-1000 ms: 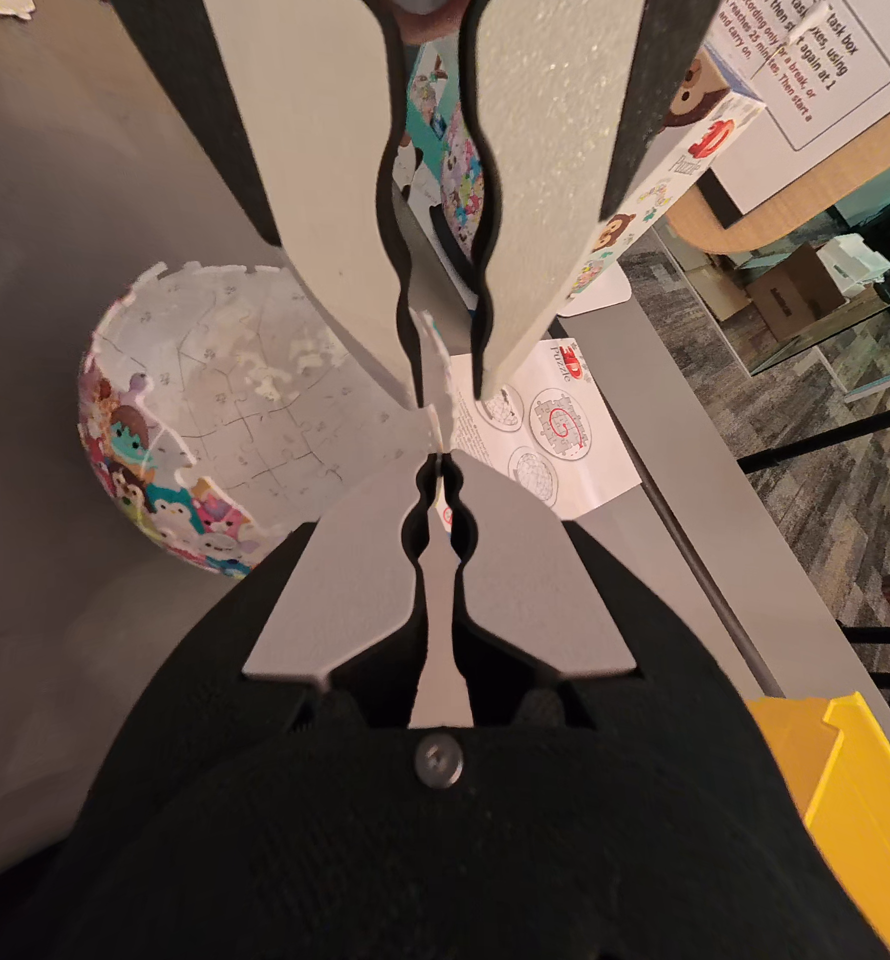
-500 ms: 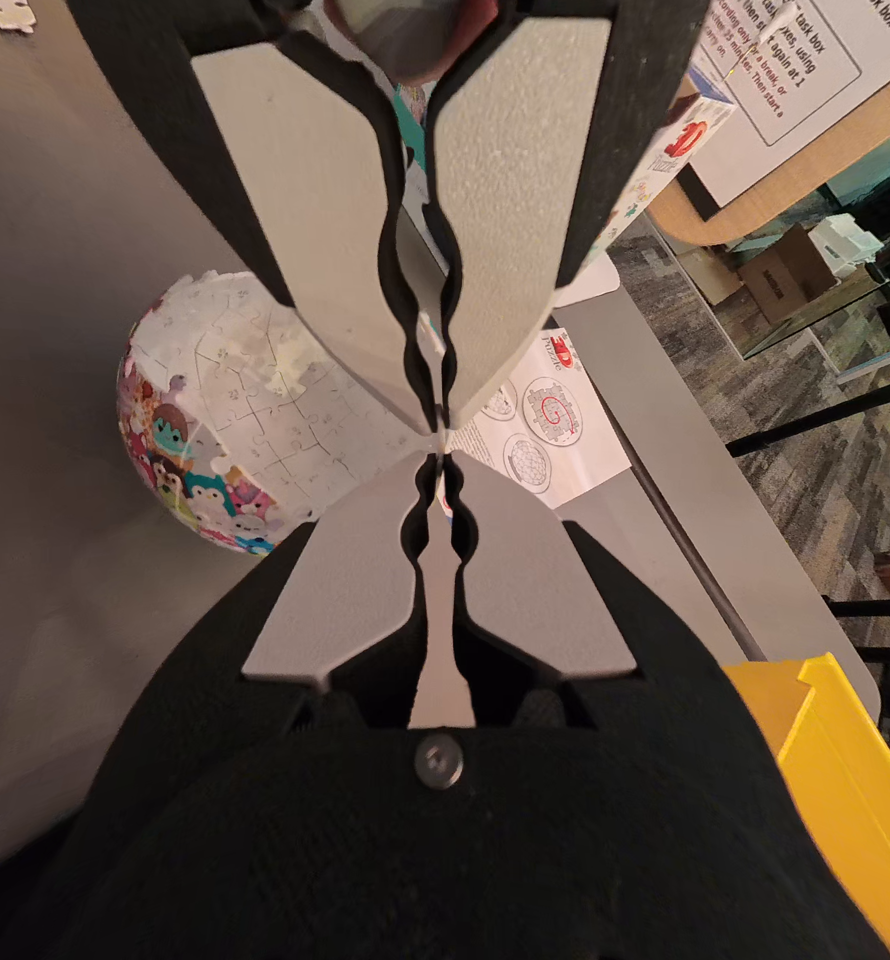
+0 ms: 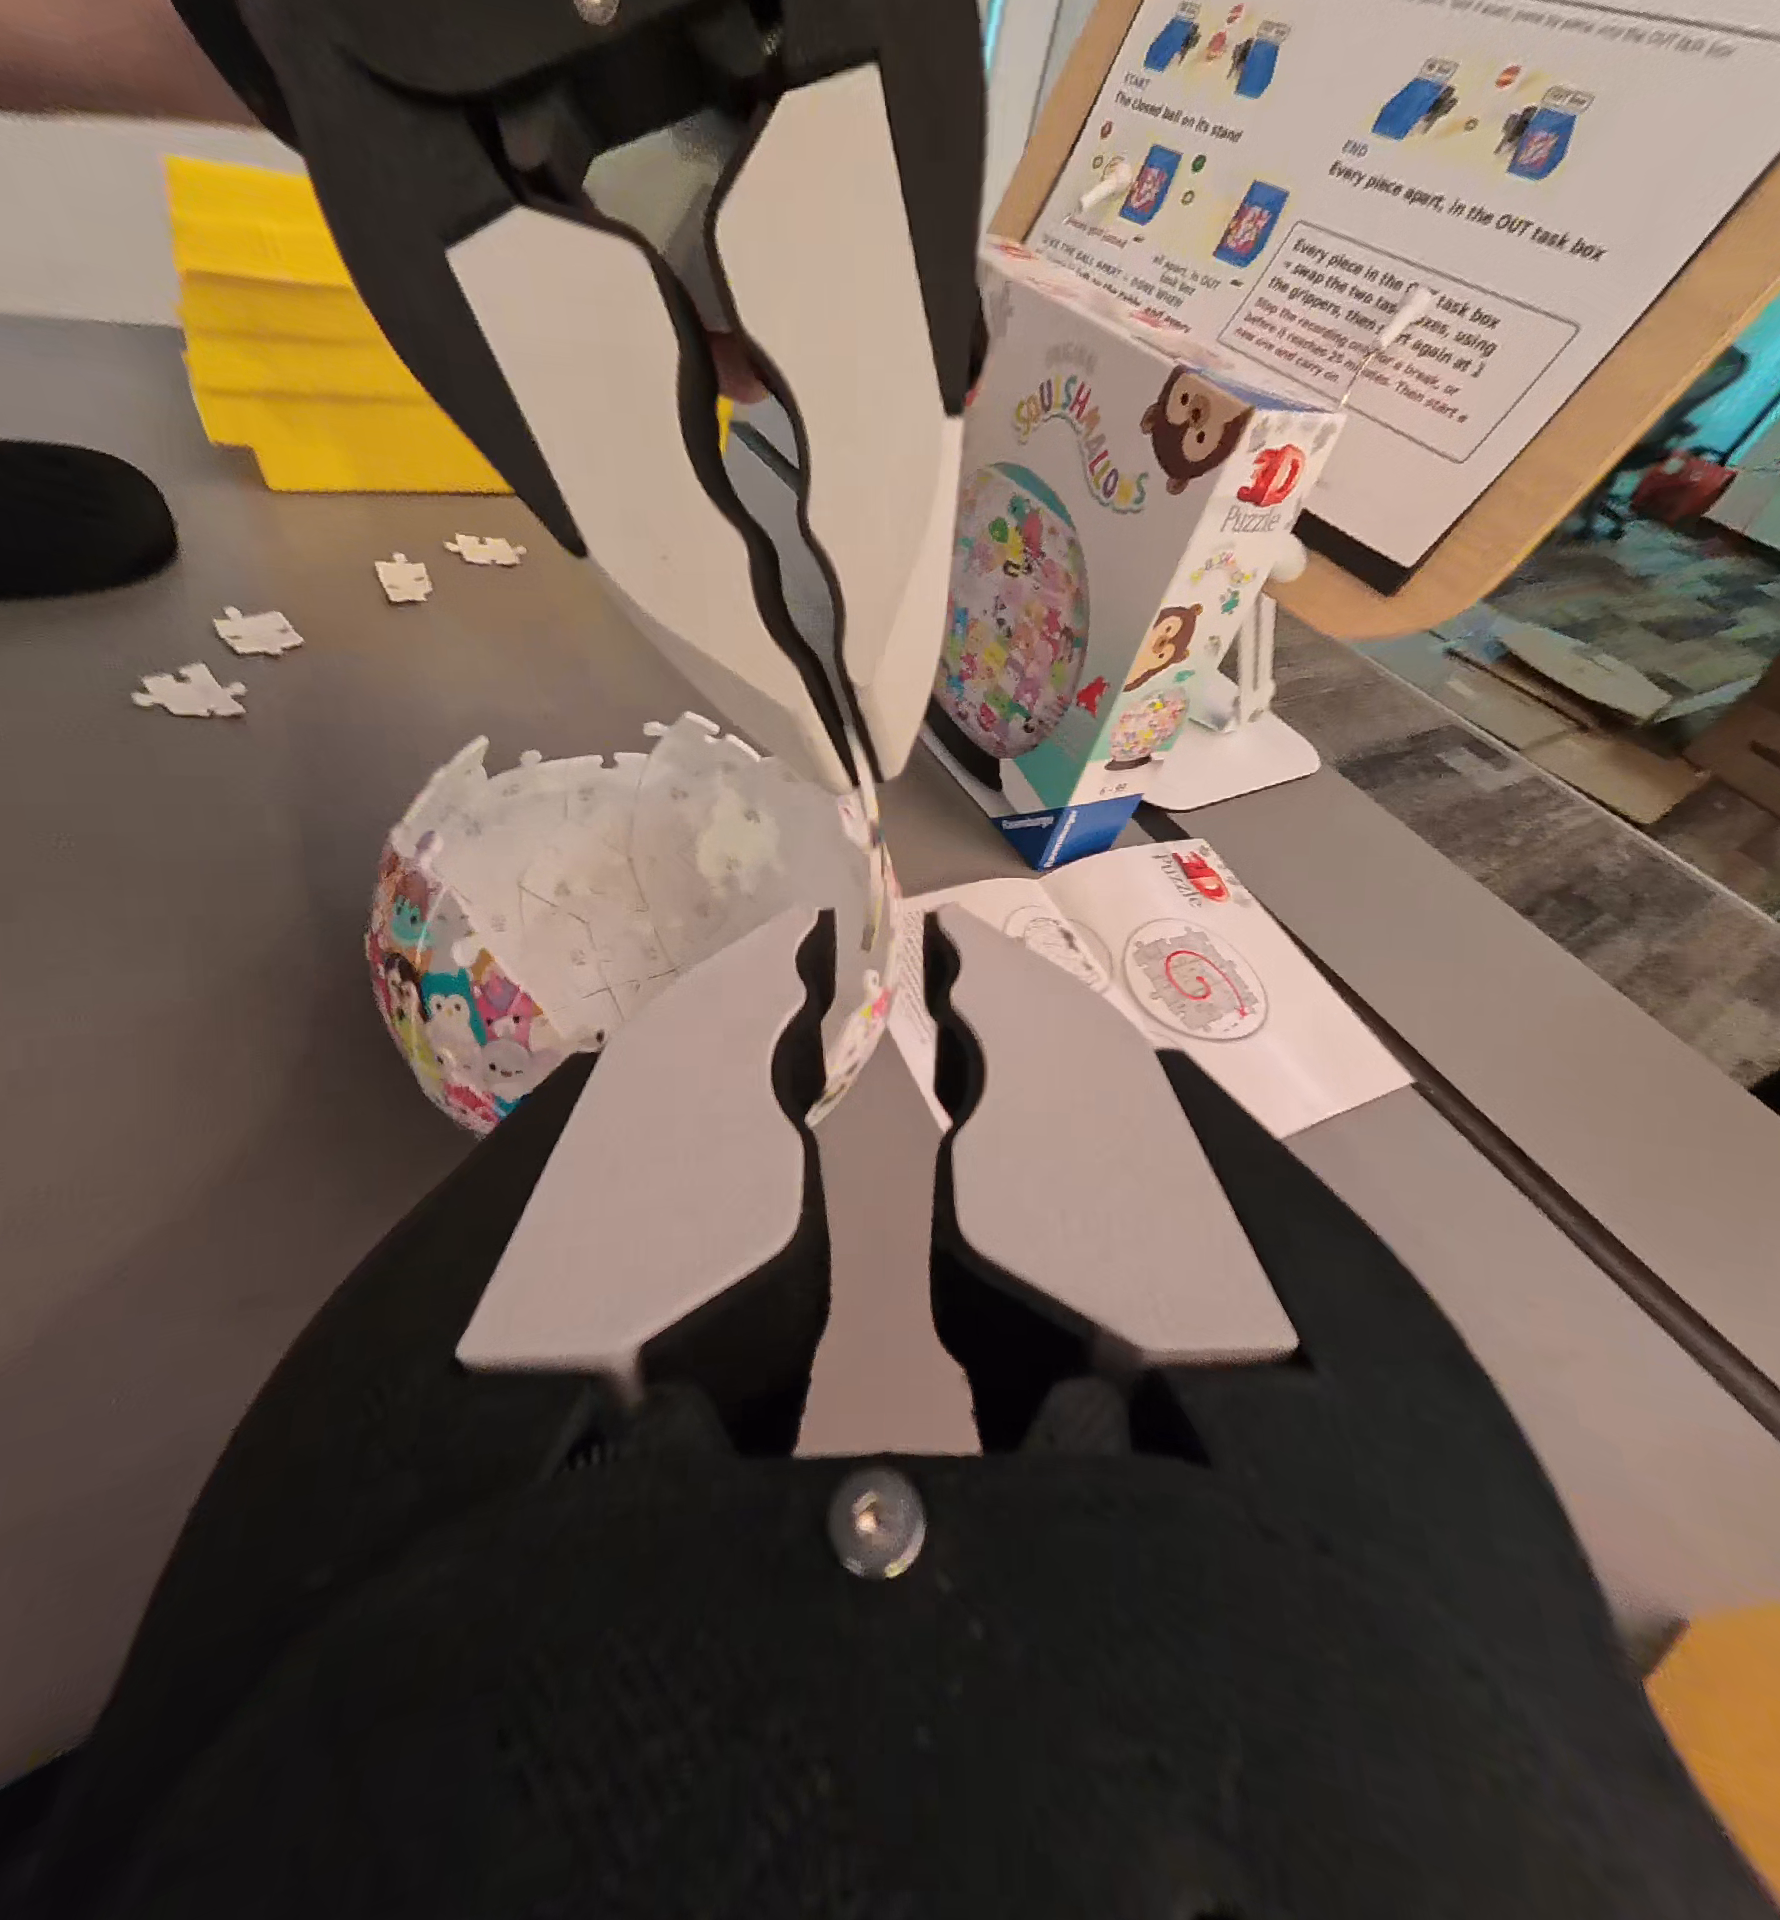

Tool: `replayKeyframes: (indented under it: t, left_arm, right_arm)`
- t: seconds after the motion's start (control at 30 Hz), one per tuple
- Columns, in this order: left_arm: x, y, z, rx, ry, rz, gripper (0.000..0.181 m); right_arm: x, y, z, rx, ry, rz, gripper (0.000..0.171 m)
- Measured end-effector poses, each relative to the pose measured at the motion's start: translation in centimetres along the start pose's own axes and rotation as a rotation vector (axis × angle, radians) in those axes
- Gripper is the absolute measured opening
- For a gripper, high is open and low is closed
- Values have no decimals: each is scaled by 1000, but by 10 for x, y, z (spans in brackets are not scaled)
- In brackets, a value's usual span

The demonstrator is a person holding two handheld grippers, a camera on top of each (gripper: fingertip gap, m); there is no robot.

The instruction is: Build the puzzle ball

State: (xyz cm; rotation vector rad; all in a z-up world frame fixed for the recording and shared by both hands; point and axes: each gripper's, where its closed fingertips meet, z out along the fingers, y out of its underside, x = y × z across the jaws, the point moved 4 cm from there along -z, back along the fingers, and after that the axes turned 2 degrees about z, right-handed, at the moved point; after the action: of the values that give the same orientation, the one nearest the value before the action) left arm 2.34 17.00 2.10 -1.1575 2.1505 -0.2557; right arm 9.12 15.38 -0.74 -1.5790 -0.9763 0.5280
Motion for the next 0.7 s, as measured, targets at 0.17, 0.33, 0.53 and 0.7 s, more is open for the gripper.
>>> replayKeyframes:
  t: [0.17,0.33,0.53,0.7]
  left_arm:
    - [-2,-3,-3,34,2,-28,2]
    - [-1,-3,-3,54,13,-50,2]
    - [1,-5,-5,32,59,-51,17]
    - [-6,-4,-6,-38,96,-135,23]
  right_arm:
    - [3,3,-2,40,-23,23,10]
    - [0,2,0,78,-72,61,4]
    - [-3,7,0,53,-94,51,3]
    - [-7,19,8,-57,-67,-25,3]
